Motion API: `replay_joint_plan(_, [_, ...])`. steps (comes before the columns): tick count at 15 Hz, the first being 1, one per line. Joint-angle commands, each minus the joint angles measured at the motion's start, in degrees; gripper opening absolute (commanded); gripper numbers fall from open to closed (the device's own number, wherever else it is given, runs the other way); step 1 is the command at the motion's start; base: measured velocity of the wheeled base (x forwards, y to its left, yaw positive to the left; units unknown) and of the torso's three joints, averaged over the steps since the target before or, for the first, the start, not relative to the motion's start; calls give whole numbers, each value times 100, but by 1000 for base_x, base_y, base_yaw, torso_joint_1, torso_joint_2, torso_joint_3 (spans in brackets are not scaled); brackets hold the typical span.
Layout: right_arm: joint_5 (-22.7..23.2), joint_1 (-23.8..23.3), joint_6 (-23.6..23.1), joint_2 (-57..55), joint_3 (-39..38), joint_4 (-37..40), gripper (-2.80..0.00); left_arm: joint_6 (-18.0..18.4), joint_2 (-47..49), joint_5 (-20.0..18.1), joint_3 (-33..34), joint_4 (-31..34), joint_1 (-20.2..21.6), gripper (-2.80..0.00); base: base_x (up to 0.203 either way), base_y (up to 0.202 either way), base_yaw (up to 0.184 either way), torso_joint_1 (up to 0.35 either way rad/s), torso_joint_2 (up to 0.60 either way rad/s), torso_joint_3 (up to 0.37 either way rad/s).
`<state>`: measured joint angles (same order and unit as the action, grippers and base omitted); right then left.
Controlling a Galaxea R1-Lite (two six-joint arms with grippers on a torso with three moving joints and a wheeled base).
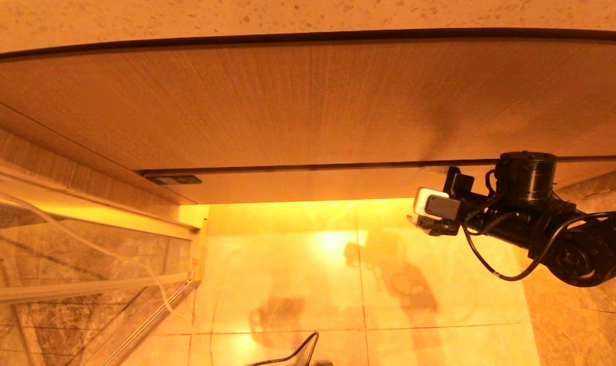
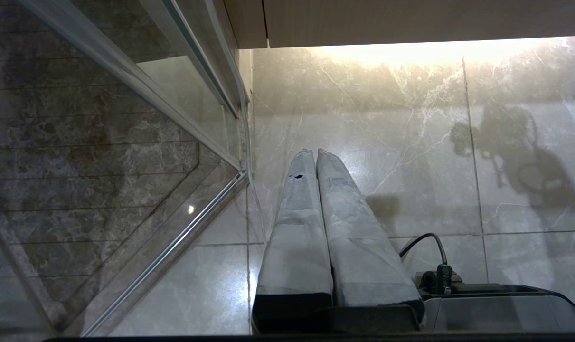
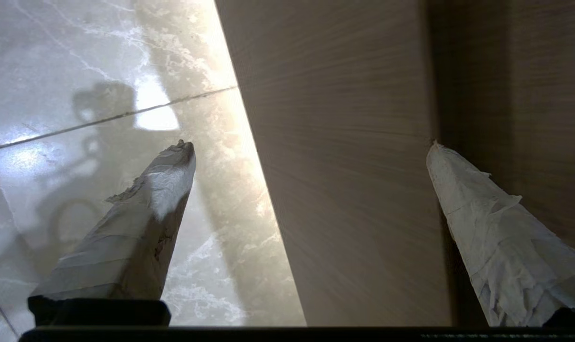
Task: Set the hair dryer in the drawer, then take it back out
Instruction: Pull open the drawer
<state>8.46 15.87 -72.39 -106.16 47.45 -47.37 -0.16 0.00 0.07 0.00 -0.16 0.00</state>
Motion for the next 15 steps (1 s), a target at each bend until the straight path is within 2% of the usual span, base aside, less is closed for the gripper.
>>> replay_joint_plan(1, [0, -5, -23, 60, -21, -35, 0, -2, 0, 1, 0, -1, 0, -280, 0, 0, 0, 0, 0, 0])
replay_joint_plan(15, [-36, 1, 44, -303, 79, -626, 0, -2, 0, 1, 0, -1, 0, -280, 0, 0, 0, 0, 0, 0])
